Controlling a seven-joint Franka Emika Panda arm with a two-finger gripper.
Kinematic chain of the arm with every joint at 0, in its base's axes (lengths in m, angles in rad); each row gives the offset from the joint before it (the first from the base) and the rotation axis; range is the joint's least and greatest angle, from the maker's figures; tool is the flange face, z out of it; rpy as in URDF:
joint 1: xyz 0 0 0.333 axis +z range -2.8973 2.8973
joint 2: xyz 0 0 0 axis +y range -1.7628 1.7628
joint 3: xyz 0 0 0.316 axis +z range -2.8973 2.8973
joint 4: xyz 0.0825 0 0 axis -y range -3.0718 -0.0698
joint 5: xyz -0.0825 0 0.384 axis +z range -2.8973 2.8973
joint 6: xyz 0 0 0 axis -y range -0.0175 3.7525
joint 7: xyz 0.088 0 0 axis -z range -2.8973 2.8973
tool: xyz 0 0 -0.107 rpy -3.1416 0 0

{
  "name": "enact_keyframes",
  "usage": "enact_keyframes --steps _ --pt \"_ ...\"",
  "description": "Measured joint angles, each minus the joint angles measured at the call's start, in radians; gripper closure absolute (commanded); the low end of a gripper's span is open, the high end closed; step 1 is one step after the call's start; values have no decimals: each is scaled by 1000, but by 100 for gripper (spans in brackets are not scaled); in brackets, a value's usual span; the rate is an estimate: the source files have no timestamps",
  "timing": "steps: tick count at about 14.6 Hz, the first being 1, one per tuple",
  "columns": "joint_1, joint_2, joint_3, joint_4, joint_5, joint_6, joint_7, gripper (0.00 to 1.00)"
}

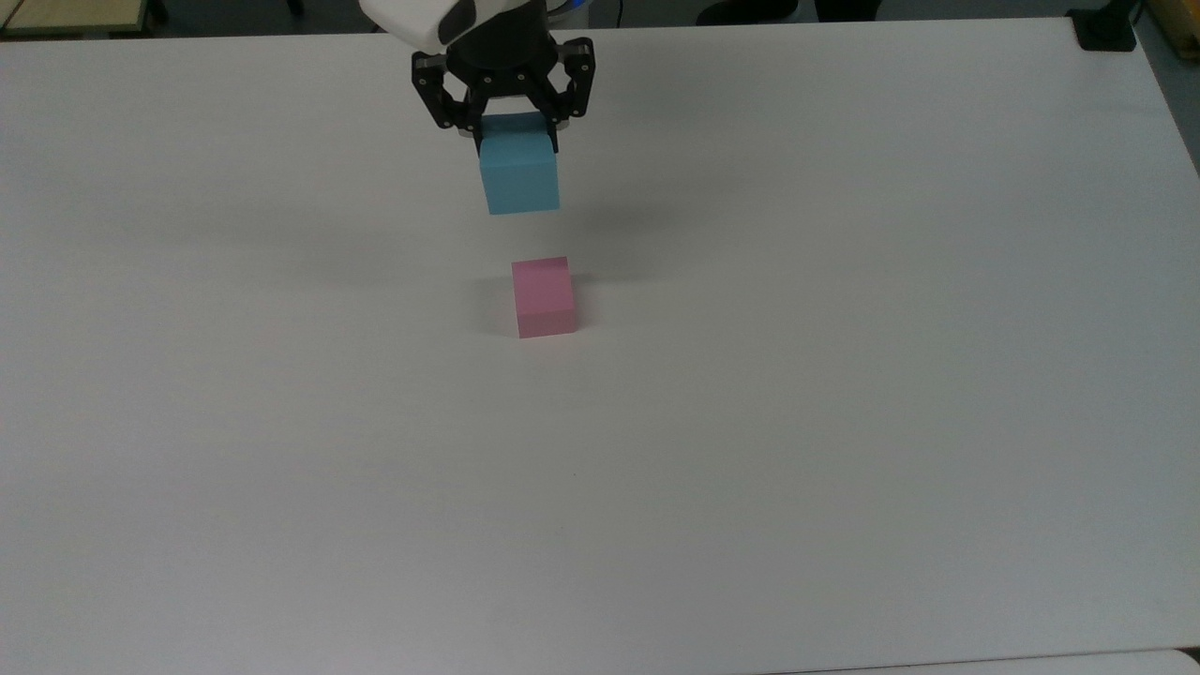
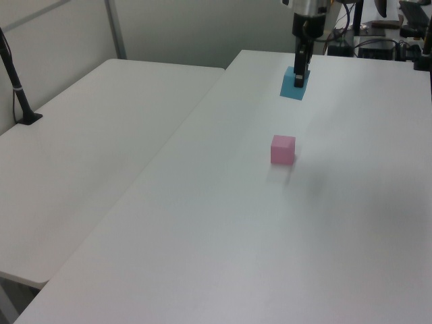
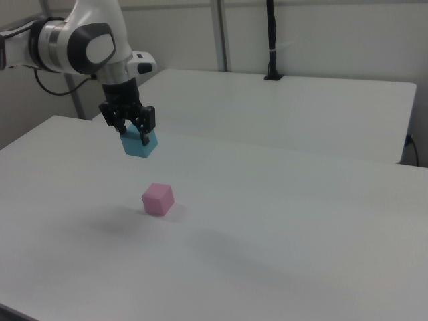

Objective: Put blue cube on pink cube
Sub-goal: 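Lift the blue cube and carry it toward the pink cube, then lower the blue cube onto the top of the pink cube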

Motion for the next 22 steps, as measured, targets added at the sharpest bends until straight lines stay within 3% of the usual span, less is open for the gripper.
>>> enact_keyframes --steps 4,10,15,21,22 --pt "112 43 -82 2 0 0 16 67" --pt "118 118 -85 -8 -2 82 64 69" --pt "119 178 -85 -69 -62 205 88 69" --pt "120 186 -86 -101 -102 209 91 69" --pt "120 186 -86 -103 -102 209 91 61"
